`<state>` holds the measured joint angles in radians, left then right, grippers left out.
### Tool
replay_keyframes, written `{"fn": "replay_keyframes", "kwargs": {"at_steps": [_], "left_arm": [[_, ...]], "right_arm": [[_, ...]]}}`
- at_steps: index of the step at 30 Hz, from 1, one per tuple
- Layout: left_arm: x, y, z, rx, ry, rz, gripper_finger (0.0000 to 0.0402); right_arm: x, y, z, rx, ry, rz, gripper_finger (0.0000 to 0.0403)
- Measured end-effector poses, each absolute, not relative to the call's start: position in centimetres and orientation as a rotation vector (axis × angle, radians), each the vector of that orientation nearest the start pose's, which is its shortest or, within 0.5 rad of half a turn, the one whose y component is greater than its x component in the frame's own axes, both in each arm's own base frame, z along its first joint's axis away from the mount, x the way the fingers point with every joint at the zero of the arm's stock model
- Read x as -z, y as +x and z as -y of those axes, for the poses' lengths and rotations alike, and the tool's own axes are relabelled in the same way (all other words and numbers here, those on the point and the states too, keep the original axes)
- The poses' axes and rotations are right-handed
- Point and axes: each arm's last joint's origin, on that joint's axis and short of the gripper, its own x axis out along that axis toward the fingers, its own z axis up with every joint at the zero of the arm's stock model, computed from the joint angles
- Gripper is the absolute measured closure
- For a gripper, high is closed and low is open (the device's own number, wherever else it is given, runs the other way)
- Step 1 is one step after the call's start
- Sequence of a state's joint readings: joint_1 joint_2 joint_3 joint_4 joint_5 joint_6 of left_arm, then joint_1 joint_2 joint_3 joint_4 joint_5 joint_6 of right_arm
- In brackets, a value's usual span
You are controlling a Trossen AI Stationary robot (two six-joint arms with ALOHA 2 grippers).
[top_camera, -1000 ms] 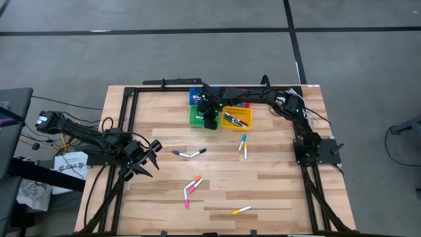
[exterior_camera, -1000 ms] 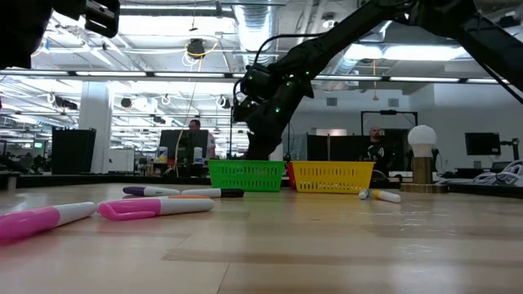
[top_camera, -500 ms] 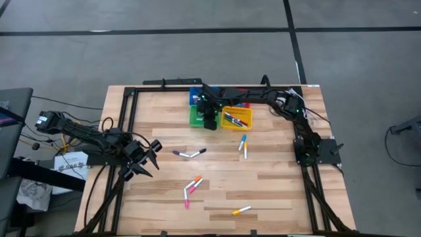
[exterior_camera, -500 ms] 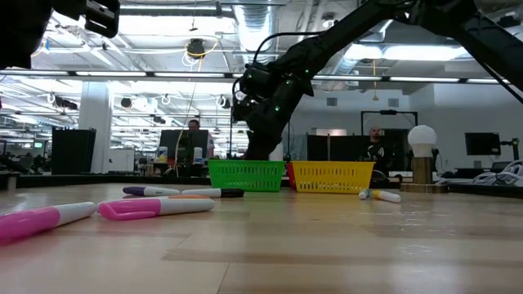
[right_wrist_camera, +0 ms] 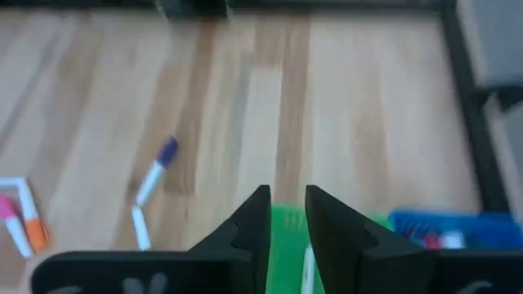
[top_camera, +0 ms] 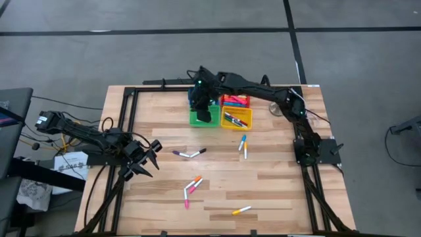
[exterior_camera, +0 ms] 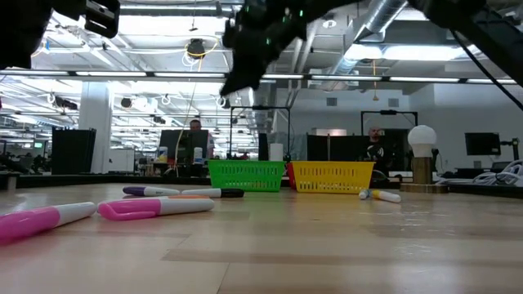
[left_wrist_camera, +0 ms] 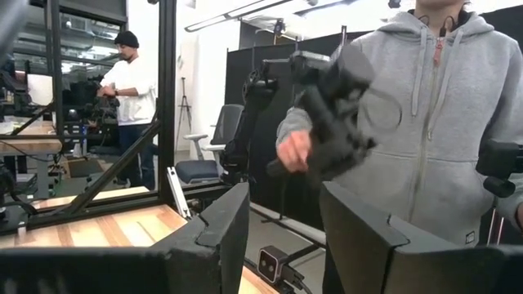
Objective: Pick & Place Markers
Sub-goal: Put the yellow highlighter in the green bin
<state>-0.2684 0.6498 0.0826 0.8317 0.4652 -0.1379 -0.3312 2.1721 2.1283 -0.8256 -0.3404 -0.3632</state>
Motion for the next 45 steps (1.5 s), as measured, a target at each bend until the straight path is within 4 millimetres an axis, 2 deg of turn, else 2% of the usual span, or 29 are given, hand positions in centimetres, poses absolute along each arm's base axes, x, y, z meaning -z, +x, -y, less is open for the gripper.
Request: {"fn": "replay_keyframes", "kwargs": {"at_steps": [9, 13, 18, 21, 26, 32, 39, 45], "left_arm": [[-20.7, 13.1, 4.9, 0.746, -0.103, 0.220, 0.0251], [-20.7, 13.1, 4.9, 0.747, -0.102, 0.220, 0.0251], [-20.7, 13.1, 4.9, 0.747, -0.102, 0.220, 0.0251], [-20.7, 13.1, 4.9, 0.747, -0.102, 0.220, 0.0251], [-20.7, 13.1, 4.9, 0.746, -0.102, 0.220, 0.0251], [-20.7, 13.1, 4.9, 0.747, -0.102, 0.221, 0.0251], [-20.7, 13.0, 4.9, 0.746, -0.102, 0.225, 0.0251], [-20.7, 13.0, 4.9, 0.746, -0.101, 0.226, 0.0251]], "right_arm": [[-36.6, 41.8, 11.2, -0.186, -0.106, -0.734, 0.0394], [-38.9, 39.9, 9.5, -0.203, -0.103, -0.728, 0.0398], [-41.2, 37.7, 7.8, -0.169, -0.117, -0.711, 0.0402], [-41.4, 36.5, 6.9, -0.129, -0.110, -0.725, 0.0401], [-39.2, 35.0, 5.3, -0.090, -0.063, -0.746, 0.0402], [-34.2, 33.1, 3.3, -0.075, 0.050, -0.697, 0.0402], [-28.6, 29.3, 1.5, 0.015, 0.175, -0.678, 0.0402], [-26.2, 25.7, 0.5, 0.065, 0.257, -0.681, 0.0402]]}}
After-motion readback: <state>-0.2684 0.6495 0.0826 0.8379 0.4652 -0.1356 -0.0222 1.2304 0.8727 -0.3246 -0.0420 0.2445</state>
